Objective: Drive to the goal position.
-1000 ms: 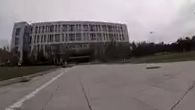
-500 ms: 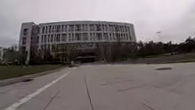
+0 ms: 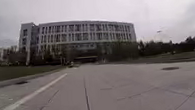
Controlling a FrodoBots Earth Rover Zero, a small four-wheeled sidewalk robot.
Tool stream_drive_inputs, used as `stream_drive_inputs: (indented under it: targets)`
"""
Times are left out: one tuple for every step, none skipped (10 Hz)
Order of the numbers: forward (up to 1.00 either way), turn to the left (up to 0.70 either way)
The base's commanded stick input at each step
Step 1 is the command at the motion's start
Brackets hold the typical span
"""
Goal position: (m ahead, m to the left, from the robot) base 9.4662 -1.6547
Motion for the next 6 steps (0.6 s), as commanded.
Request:
stream_drive_inputs:
  targets:
    - [0.70, 0.29]
    - [0.70, 0.35]
    - [0.70, 0.35]
    - [0.70, 0.25]
    - [0.70, 0.03]
    - [0.70, 0.00]
